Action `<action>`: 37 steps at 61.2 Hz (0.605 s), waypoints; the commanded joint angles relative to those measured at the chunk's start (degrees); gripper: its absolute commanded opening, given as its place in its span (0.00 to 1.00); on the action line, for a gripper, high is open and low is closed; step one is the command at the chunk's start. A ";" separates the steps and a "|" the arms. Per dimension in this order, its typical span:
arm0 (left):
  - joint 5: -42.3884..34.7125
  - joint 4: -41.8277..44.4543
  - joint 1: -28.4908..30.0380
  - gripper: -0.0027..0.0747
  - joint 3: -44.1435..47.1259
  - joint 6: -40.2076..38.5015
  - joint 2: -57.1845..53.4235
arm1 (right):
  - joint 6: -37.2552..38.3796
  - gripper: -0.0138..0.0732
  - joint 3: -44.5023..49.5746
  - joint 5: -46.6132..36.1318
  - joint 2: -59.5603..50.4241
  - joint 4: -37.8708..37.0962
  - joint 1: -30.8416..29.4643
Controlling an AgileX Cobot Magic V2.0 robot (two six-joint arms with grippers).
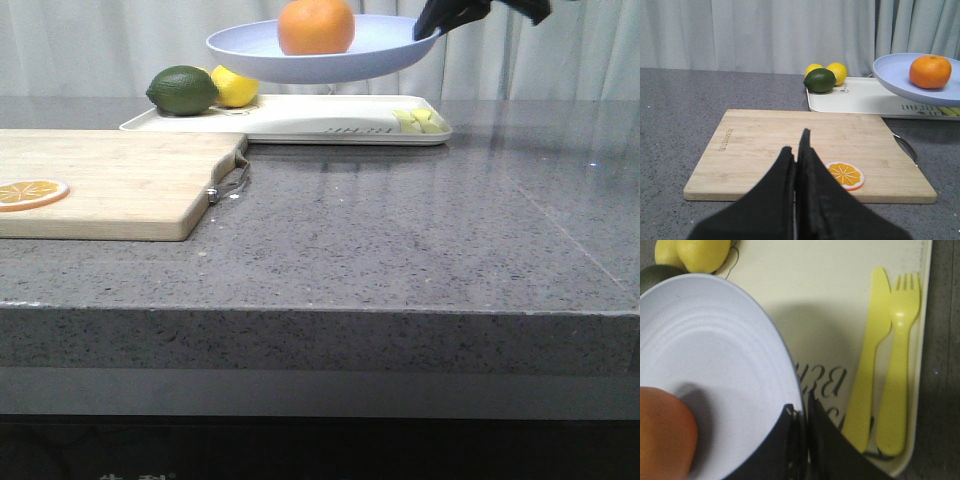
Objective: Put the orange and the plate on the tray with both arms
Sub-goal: 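Lift the plate with the orange and carry it over the white tray, then lower the plate onto the tray and open the right gripper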
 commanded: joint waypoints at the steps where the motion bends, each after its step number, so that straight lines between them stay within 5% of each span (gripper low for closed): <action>1: -4.77 -0.44 0.01 0.01 -1.57 -0.43 0.76 | 3.22 0.09 -10.27 -0.97 2.41 3.30 -0.16; 20: -4.77 -0.44 0.01 0.01 -1.57 -0.43 0.76 | 9.28 0.09 -36.31 0.11 20.19 3.30 -0.10; 37: -4.77 -0.44 0.01 0.01 -1.57 -0.43 0.76 | 9.16 0.09 -38.24 -3.88 24.03 3.22 -0.15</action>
